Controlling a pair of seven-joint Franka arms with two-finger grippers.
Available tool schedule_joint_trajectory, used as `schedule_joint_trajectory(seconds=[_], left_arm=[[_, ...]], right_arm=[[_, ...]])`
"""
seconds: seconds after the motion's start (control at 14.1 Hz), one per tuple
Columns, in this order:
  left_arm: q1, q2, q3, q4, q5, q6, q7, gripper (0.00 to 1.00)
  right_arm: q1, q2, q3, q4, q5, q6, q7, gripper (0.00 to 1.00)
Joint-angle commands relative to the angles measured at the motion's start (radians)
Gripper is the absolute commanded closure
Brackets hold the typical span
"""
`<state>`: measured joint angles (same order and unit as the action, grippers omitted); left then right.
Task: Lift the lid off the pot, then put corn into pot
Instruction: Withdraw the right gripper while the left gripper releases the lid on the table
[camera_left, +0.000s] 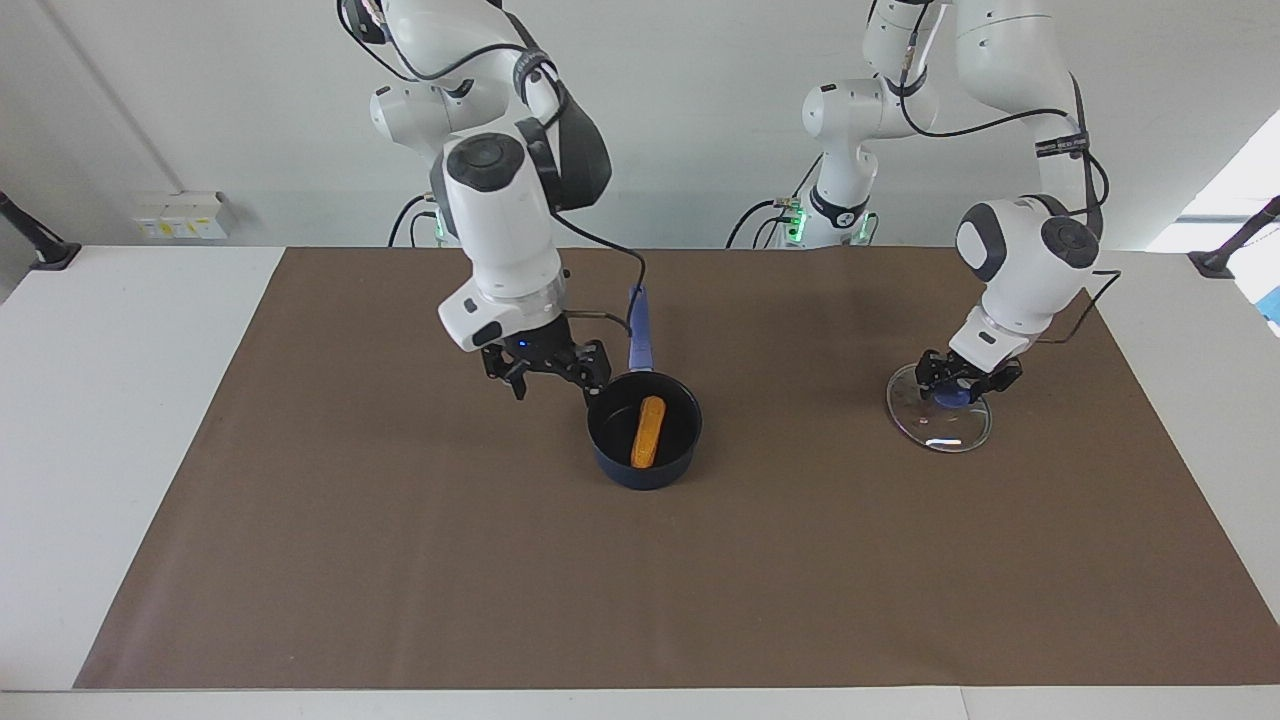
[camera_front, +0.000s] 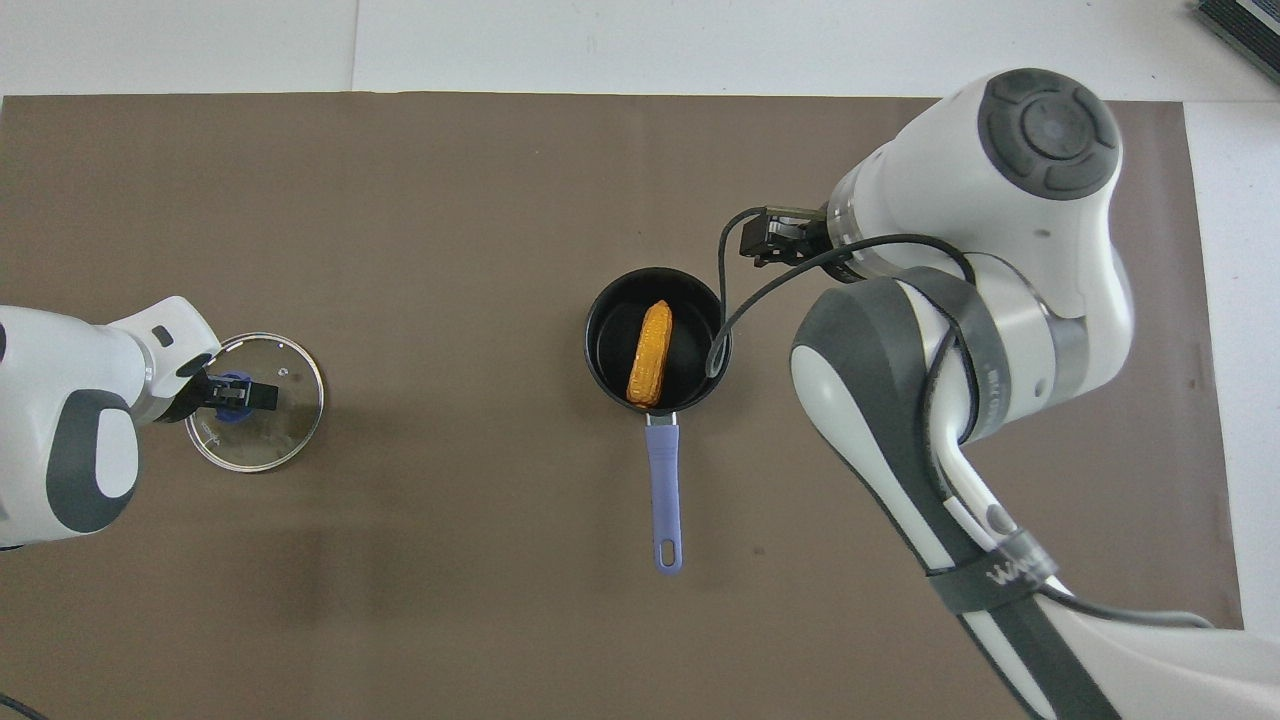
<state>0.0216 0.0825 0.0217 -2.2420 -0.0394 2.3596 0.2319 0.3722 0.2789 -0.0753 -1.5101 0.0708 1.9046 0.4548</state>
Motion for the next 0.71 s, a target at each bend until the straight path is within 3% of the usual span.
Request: schedule_joint_trajectory(seconds=[0.0,0.64], left_arm=[[-0.006,-0.027,0.001,0.06,-0.013,-0.075,-0.02,0.0],[-0.009,-0.02,-0.009,0.476,-0.011,-0.538,-0.075,0.0]], right_arm=[[-0.065,-0.073,0.011,-0.027,0.001,-0.088,-0.114,0.0],[-0.306,-0.254,0.012,-0.029,0.001,-0.34,-0.375,0.0]])
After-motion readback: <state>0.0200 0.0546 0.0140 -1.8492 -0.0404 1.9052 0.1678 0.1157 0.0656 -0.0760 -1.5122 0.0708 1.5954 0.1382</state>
